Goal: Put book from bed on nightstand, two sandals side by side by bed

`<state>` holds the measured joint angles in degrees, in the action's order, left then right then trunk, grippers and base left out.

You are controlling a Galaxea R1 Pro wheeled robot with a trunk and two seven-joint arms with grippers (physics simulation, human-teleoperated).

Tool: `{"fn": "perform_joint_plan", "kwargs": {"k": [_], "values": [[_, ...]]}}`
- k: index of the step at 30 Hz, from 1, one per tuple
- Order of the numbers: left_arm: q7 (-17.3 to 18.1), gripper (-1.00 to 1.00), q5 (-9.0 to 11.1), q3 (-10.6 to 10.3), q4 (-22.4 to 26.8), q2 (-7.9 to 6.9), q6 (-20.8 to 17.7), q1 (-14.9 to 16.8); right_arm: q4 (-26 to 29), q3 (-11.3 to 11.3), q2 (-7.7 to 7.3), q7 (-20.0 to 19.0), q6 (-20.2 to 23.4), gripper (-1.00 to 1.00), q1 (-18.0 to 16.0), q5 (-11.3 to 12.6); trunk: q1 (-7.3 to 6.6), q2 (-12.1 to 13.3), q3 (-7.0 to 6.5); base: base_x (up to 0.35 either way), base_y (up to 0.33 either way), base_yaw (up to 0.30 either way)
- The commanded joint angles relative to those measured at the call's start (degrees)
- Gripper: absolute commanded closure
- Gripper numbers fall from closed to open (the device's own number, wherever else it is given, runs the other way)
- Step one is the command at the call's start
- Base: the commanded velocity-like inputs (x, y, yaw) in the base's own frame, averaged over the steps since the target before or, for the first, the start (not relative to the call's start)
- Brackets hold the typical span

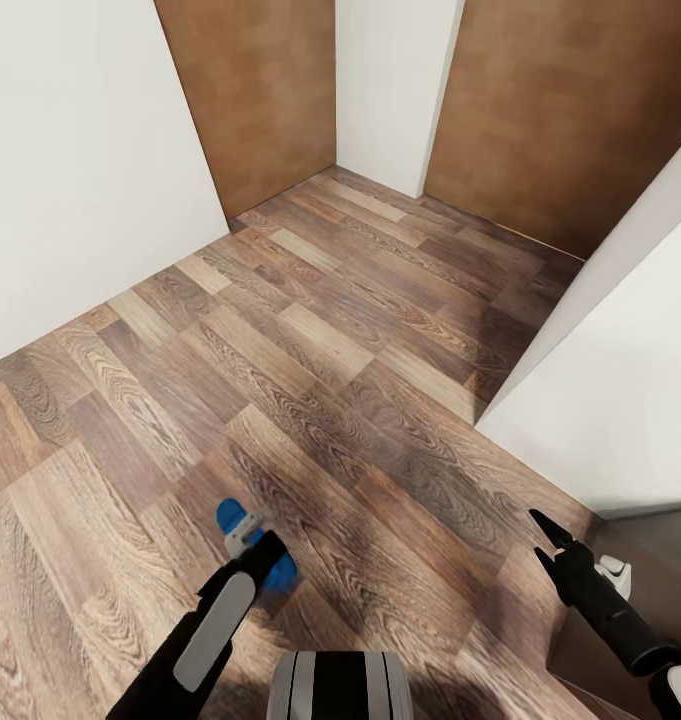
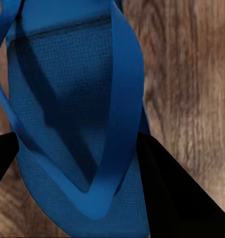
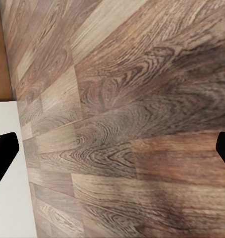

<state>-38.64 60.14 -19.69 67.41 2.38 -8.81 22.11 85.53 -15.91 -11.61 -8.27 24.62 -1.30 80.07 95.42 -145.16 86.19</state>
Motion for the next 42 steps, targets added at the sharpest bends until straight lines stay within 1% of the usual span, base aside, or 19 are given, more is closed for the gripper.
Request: {"fn": "perform_joint_plan", "kwargs": {"k": [1, 5, 7, 9, 13, 15, 16, 17, 18, 20, 21, 22, 25, 27, 28, 31, 33, 37, 42], "values": [[-0.3, 1.00, -0.7, -0.1, 0.1, -0.66, -0.4, 0.0, 0.0, -0.1, 0.01, -0.1, 0.3, -1.00, 0.0, 0.3, -0.01, 0.0, 0.03, 0.000, 0.000, 0.000], [-0.3, 1.00, -2.4, -0.3, 0.0, -4.10, -0.4, 0.0, 0.0, -0.2, 0.01, 0.0, 0.3, -1.00, 0.0, 0.3, -0.01, 0.0, 0.03, 0.000, 0.000, 0.000], [-0.2, 1.00, -2.7, -0.3, 0.1, -7.65, -0.4, -0.1, 0.0, -0.2, 0.01, 0.0, 0.3, -1.00, 0.0, 0.3, -0.01, 0.0, 0.03, 0.000, 0.000, 0.000], [0.1, 1.00, -2.8, -0.4, 0.1, -9.40, -0.4, -0.1, 0.0, -0.2, 0.01, 0.0, 0.3, -1.00, 0.0, 0.3, -0.01, 0.0, 0.03, 0.000, 0.000, 0.000], [1.9, 1.00, -2.9, -0.3, 0.1, -11.17, -0.3, -0.5, 0.0, -0.2, -0.04, 0.2, 0.3, -1.00, 0.0, 0.3, -0.01, 0.0, 0.03, 0.000, 0.000, 0.000], [3.8, 1.00, -3.0, -0.3, 0.0, -12.62, -0.3, -0.7, 0.0, -0.2, -0.06, 0.3, 0.3, -1.00, 0.0, 0.3, -0.01, 0.0, 0.03, 0.000, 0.000, 0.000], [5.7, 1.00, -2.9, -0.3, 0.1, -14.53, -0.3, -0.8, 0.0, -0.2, -0.07, 0.4, 0.3, -1.00, 0.0, 0.3, -0.01, 0.0, 0.03, 0.000, 0.000, 0.000], [6.5, 1.00, -2.9, -0.3, 0.1, -15.17, -0.3, -0.8, 0.0, -0.2, -0.07, 0.4, 0.3, -1.00, 0.0, 0.3, -0.01, 0.0, 0.03, 0.000, 0.000, 0.000], [9.3, 1.00, -2.9, -0.4, 0.1, -16.61, -0.4, -0.8, 0.0, -0.2, -0.08, 0.4, 0.4, -1.00, 0.0, 0.3, -0.01, 0.0, 0.03, 0.000, 0.000, 0.000], [14.9, 1.00, -2.8, -0.3, 0.1, -17.74, -1.4, -0.8, 0.0, -0.1, -0.05, 0.5, 0.3, -1.00, 0.0, 0.2, -0.01, 0.0, 0.03, 0.000, 0.000, 0.000], [16.0, 1.00, -2.8, -0.3, 0.1, -17.85, -2.1, -0.8, 0.0, -0.1, -0.04, 0.5, 0.3, -1.00, 0.0, 0.2, -0.01, 0.0, 0.03, 0.000, 0.000, 0.000], [19.5, 1.00, -2.9, -0.2, 0.1, -18.07, -5.2, -0.8, 0.0, -0.1, -0.03, 0.5, 0.3, -1.00, 0.0, 0.2, -0.01, 0.0, 0.03, 0.000, 0.000, 0.000], [26.9, 1.00, -3.0, -0.1, 0.1, -18.20, -12.4, -0.8, 0.0, -0.1, 0.00, 0.5, 0.3, -1.00, 0.0, 0.2, -0.01, 0.0, 0.03, 0.000, 0.000, 0.000], [30.7, 1.00, -4.1, -0.3, 0.2, -18.11, -15.0, -0.8, 0.0, -0.1, 0.00, 0.5, 0.3, -1.00, 0.0, 0.2, -0.01, 0.0, 0.03, 0.000, 0.000, 0.000], [31.0, 1.00, -4.6, -0.4, 0.2, -18.06, -15.2, -0.8, 0.0, -0.1, 0.00, 0.5, 0.3, -1.00, 0.0, 0.2, -0.01, 0.0, 0.03, 0.000, 0.000, 0.000], [31.9, 1.00, -8.7, -1.7, 0.3, -17.63, -15.6, -0.8, -0.1, -0.1, 0.01, 0.5, 0.3, -1.00, 0.0, 0.2, -0.01, 0.0, 0.03, 0.000, 0.000, 0.000], [32.1, 1.00, -11.0, -3.0, 0.7, -16.12, -15.8, -0.8, -0.2, -0.1, -0.03, 0.5, 0.3, -1.00, 0.0, 0.1, -0.01, 0.0, 0.03, 0.000, 0.000, 0.000], [32.1, 1.00, -11.9, -5.0, 2.4, -15.40, -15.9, -0.8, -0.2, 0.5, 0.00, 0.3, 0.4, -1.00, 0.0, 0.1, -0.01, 0.0, 0.03, 0.000, 0.000, 0.000], [32.1, 1.00, -12.1, -6.2, 2.9, -15.58, -16.1, -0.8, -3.4, 3.6, -0.18, 0.2, 0.4, -1.00, 0.0, -0.4, -0.01, 0.0, 0.03, 0.000, 0.000, 0.000]]}}
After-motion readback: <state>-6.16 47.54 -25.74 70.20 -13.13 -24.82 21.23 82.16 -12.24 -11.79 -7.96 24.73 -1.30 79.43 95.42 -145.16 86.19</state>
